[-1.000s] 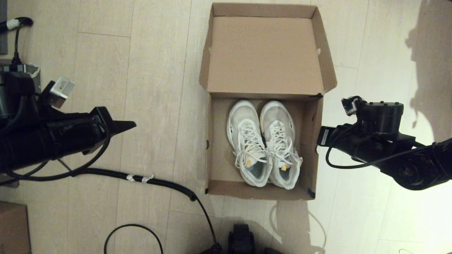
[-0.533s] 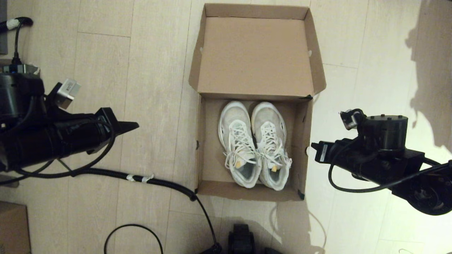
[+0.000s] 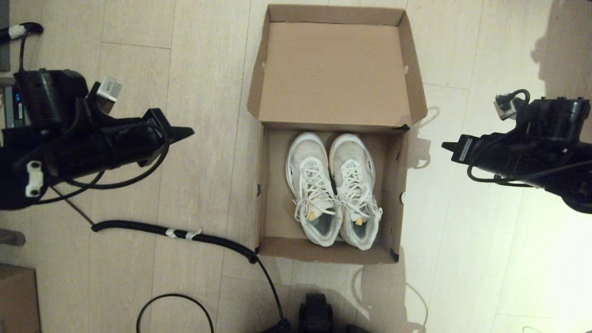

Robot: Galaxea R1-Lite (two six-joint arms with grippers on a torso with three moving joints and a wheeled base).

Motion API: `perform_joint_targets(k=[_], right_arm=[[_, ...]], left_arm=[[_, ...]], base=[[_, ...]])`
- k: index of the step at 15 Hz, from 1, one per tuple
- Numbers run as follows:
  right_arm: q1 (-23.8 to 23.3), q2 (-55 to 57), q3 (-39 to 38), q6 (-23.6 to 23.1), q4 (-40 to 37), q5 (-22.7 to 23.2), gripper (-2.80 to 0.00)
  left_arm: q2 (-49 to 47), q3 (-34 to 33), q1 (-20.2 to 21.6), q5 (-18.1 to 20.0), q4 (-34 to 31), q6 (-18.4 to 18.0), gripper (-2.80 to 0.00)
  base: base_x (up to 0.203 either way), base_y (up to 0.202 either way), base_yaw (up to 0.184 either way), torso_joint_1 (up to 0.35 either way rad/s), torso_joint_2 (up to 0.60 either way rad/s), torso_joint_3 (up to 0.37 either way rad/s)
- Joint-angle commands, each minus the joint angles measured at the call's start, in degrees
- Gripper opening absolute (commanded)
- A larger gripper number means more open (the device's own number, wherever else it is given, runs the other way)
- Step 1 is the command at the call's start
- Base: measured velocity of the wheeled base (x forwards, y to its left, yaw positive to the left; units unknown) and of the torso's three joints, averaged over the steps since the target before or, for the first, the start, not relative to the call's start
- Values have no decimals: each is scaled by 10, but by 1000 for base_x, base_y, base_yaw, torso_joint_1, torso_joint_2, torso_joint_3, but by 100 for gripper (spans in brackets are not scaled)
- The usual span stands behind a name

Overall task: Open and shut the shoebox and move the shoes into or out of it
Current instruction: Close the shoe box

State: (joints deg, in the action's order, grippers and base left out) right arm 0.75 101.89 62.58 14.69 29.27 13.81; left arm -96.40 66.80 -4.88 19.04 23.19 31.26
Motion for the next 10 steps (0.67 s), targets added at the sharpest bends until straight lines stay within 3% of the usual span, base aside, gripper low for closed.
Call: perform_joint_targets(k=[1, 2, 4, 6, 10], right_arm=[[-23, 20, 65, 2, -55, 117, -280], [-31, 40, 102, 4, -70, 159, -280], [-38, 93, 186, 28, -83, 183, -280], [-42, 150, 260, 81, -86, 178, -280], [-43, 205, 340, 227, -84, 164, -280]], left_arm=[[-86, 69, -6, 31, 20, 21, -280], [-117, 104, -10, 54, 38, 39, -280], [-172, 178, -20, 87, 78, 77, -280], [-220, 245, -38, 96, 94, 92, -280], [-259, 272, -67, 100, 138, 117, -280]], base=[[0, 0, 0, 0, 0, 0], [0, 0, 0, 0, 0, 0], [0, 0, 0, 0, 0, 0], [0, 0, 0, 0, 0, 0], [0, 0, 0, 0, 0, 0]])
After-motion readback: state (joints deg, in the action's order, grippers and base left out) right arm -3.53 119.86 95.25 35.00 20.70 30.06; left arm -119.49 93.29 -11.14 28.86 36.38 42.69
